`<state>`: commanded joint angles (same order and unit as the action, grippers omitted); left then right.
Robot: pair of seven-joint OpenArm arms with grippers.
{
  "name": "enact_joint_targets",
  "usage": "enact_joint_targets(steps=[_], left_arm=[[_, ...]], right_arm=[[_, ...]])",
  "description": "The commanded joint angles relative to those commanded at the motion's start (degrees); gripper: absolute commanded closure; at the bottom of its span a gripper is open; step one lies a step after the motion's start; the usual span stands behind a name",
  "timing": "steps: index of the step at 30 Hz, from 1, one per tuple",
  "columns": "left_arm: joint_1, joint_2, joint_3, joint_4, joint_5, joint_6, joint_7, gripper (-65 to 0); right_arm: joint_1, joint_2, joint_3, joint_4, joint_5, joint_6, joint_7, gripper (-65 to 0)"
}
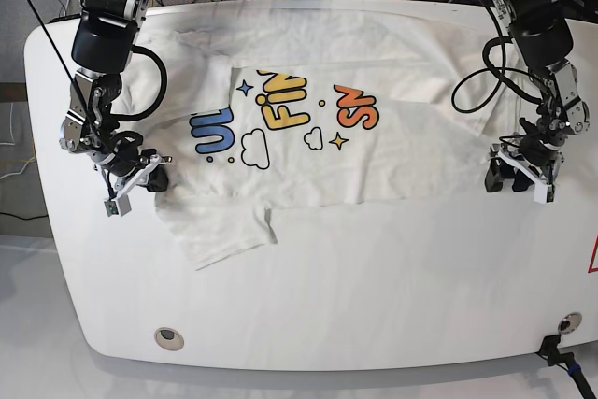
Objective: Fold the T-shirt properly
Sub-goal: 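Lift the side edges and fold the shirt body over the collar fold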
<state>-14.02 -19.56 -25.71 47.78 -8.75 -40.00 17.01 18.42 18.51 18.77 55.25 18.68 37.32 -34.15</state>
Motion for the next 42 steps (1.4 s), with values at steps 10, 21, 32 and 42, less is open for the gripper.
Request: enact_joint_targets(steps=[10, 21, 32, 42], left_arm=[[1.4, 0.5, 0.0, 2.2, 0.1, 0.0, 0.0, -25.7], [0.9, 3.6, 0.1, 2.5, 0.1, 0.0, 0.0, -23.0], [1.2, 3.3, 0.1, 2.5, 0.1, 0.0, 0.0, -22.7], [0.8, 3.3, 0.1, 2.5, 0.1, 0.0, -0.4, 0.0]], right_arm=[[0.0, 0.0, 0.0, 0.0, 0.0, 0.0, 0.0, 0.0], [-0.1, -0.6, 0.0, 0.0, 0.0, 0.0, 0.0, 0.0], [-0.1, -0.7, 0.0, 0.0, 0.0, 0.0, 0.0, 0.0], [-0.1, -0.7, 0.1, 0.4, 0.0, 0.0, 0.0, 0.0]])
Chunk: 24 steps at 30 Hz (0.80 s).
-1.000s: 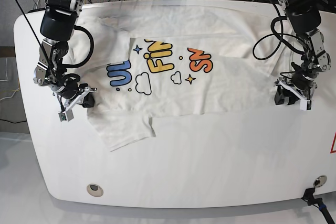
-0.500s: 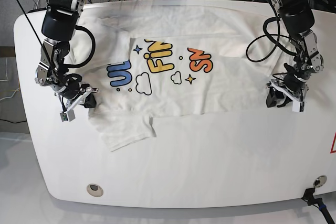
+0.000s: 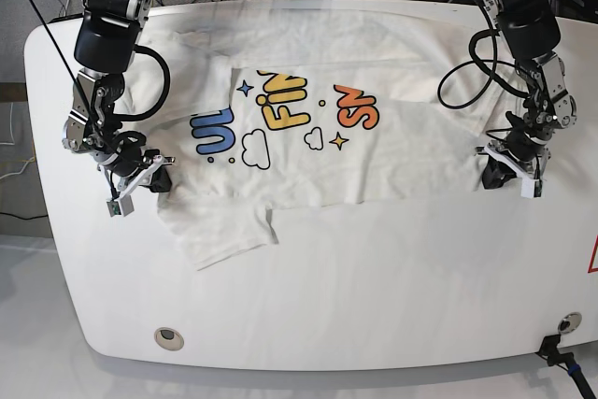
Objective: Fold the T-shirt properly
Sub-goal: 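Lift the side edges and fold the shirt body over the collar fold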
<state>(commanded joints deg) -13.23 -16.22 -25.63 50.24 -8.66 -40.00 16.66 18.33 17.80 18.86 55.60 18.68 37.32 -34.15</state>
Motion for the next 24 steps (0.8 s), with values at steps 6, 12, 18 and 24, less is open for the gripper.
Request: enact_joint_targets(steps=[6, 12, 18, 24], left_arm=[[0.4, 0.0, -0.3, 6.8, -0.1, 0.0, 0.2, 0.0], [2.8, 0.1, -0.2, 13.7, -0.1, 0.0, 0.3, 0.0], [6.0, 0.1, -0.2, 18.7, -0.1, 0.0, 0.3, 0.0], [9.8, 0.0, -0.2, 22.0, -0.2, 0.0, 0.1, 0.0]], right_arm=[[0.1, 0.4, 0.3, 2.1, 0.2, 0.0, -0.1, 0.0], [-1.0, 0.4, 0.4, 11.0, 0.3, 0.0, -4.7, 0.0], [-2.5, 0.2, 0.4, 20.3, 0.3, 0.0, -10.7, 0.0], [-7.0, 0.2, 0.4, 31.3, 0.3, 0.0, -17.2, 0.0]])
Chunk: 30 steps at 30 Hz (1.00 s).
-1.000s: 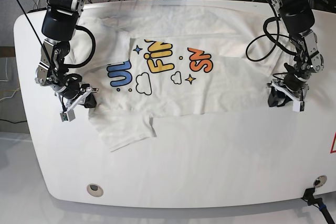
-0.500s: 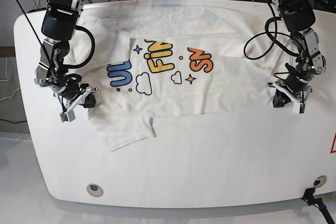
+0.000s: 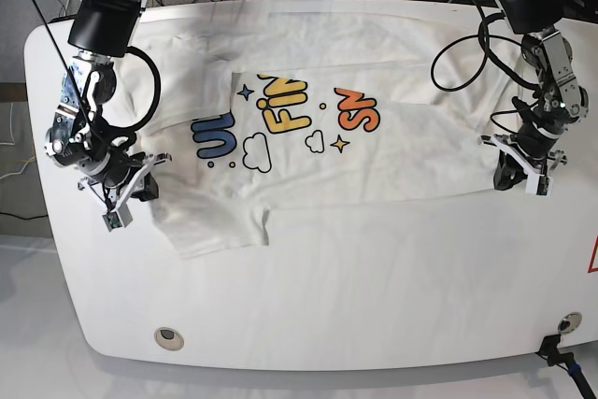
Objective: Fold the T-shirt properly
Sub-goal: 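Lift the side edges and fold the shirt body over the collar fold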
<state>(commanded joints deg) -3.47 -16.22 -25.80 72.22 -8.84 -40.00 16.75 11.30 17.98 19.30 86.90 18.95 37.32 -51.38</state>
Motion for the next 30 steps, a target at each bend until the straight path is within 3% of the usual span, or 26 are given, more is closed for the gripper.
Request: enact_joint_targets(steps=[9, 12, 17, 30], left_arm=[[3.2, -2.5, -0.2, 1.2, -0.1, 0.0, -0.2, 0.0], [4.8, -3.7, -0.2, 3.3, -0.1, 0.0, -0.2, 0.0], [7.6, -4.9, -0.2, 6.7, -0.1, 0.0, -0.2, 0.0], [17.0, -6.2, -0.2, 12.7, -0.1, 0.0, -0.2, 0.0]], right_arm=[[-10.5, 0.3, 0.1, 12.4, -0.2, 0.0, -2.7, 0.0], [-12.6, 0.1, 4.4, 15.5, -0.1, 0.0, -5.2, 0.0], [-13.3, 0.2, 7.8, 16.4, -0.1, 0.0, -9.3, 0.0], [-24.6, -0.1, 8.1, 16.5, -0.1, 0.0, -9.3, 0.0]])
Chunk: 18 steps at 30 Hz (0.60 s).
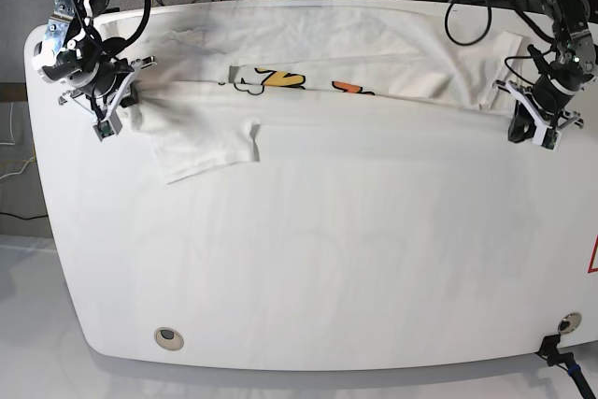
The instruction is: Fold the T-shirt properly
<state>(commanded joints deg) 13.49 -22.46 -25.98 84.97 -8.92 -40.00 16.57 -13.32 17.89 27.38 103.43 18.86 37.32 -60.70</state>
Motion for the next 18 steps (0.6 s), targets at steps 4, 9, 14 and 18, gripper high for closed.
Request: enact_joint_targets(steps=[4, 9, 14, 18], left_arm=[[4.0, 0.0, 0.0, 3.2, 0.1, 0.0, 0.3, 0.0], [7.6, 0.0, -0.1, 4.7, 0.1, 0.0, 0.2, 0.0], [8.8, -0.2, -0.1, 4.7, 0.4, 0.0, 0.3, 0.0], [8.5, -1.1, -0.1, 4.6, 2.2, 0.0, 0.4, -5.2]], right_arm=[[-0.2, -0.1, -0.1, -0.1, 0.1, 0.0, 0.0, 0.0], [-0.2, -0.2, -0.4, -0.4, 0.1, 0.0, 0.0, 0.0], [-0.2, -1.3, -0.4, -0.4, -0.1, 0.0, 0.0, 0.0], [-0.3, -1.3, -0.4, -0.4, -0.2, -0.18, 0.0, -20.6]])
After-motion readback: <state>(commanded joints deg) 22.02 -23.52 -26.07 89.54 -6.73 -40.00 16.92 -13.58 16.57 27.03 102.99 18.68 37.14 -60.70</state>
